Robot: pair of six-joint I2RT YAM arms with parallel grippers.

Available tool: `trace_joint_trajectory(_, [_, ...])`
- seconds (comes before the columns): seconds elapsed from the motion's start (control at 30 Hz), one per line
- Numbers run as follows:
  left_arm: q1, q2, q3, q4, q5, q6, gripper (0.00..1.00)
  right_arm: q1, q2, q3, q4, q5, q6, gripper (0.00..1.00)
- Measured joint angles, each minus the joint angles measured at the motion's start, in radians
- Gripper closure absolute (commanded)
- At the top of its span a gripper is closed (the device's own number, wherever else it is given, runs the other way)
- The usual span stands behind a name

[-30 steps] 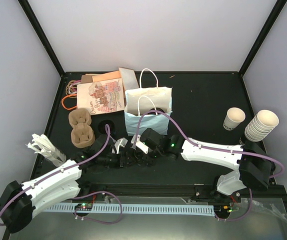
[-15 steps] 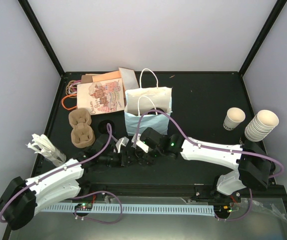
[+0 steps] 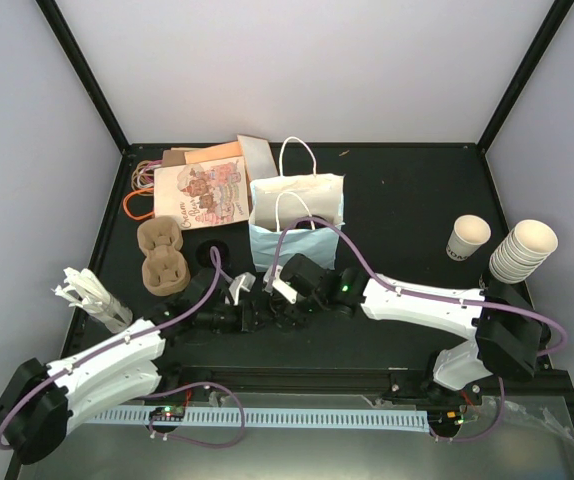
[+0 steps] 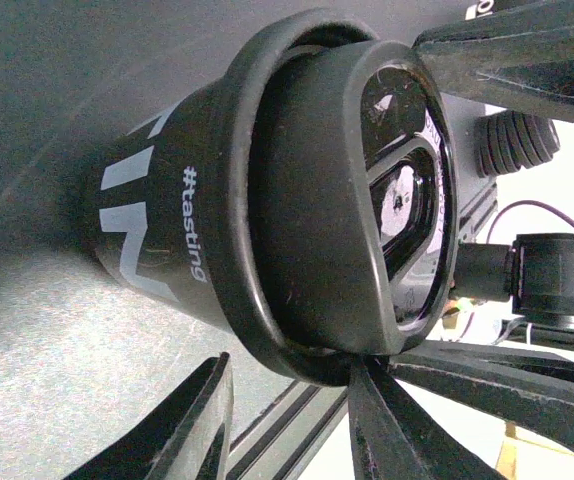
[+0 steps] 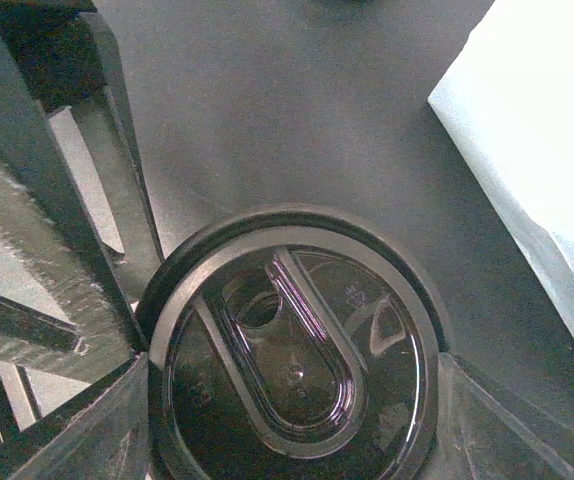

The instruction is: Pack the takeout coffee

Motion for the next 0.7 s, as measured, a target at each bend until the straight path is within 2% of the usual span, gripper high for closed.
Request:
trace_joint_trajectory(0.37, [0.001, -0.140, 0.036, -0.217, -0.067, 0.008, 0.55, -0.020, 0.012, 0.004, 0.034, 0.010, 0.086, 0.37])
trace_joint_trajectory(0.7, [0.005, -0.329, 0.090, -0.272, -0.143, 0.008, 0.52, -0.021, -0.006, 0.003, 0.001, 0.048, 0.112, 0.36])
